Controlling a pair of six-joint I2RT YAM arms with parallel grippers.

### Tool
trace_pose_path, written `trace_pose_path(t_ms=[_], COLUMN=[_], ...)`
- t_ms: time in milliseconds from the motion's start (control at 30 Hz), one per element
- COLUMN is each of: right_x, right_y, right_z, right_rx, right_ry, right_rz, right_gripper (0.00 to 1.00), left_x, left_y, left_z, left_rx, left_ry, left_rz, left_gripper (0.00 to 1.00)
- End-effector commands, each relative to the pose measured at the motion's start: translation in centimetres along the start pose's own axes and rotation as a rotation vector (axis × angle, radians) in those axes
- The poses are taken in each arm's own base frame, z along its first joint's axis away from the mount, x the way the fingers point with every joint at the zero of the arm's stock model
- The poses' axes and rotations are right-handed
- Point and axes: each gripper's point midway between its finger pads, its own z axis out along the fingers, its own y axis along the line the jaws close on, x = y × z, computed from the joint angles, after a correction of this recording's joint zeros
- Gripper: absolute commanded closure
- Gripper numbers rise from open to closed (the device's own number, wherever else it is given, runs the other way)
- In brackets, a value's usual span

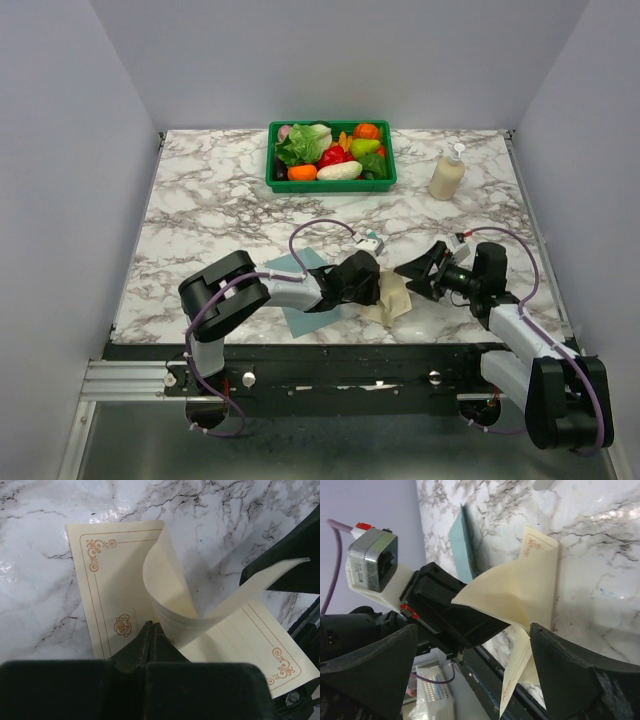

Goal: Place the letter into the envelope and seal it

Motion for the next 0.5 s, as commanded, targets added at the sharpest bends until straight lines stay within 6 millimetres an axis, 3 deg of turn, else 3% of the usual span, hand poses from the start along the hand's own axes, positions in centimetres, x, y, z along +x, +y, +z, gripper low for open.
trace_pose_path(t_ms=[0, 333, 467], right_x=[-0.3, -0.9, -1.9], right_y=[2.8, 4.9, 3.7], right_z=[-0.2, -0.7, -1.1], right_rx=[-0.148, -0.214, -0.098], right_ry=[0.015, -0.004, -0.101], right_rz=[-0.03, -0.069, -0.101], right_gripper=[0.01, 0.0, 0.0], left_x=[6.1, 6.8, 6.9], left_y=[4.0, 4.2, 4.3], left_z=[0.1, 0.2, 0.2], left_rx=[-0.122, -0.128, -0.133], left_ry=[0.191, 0.202, 0.204], left_rz=[0.032, 0.026, 0.026], left_gripper=[1.0, 1.0, 1.0])
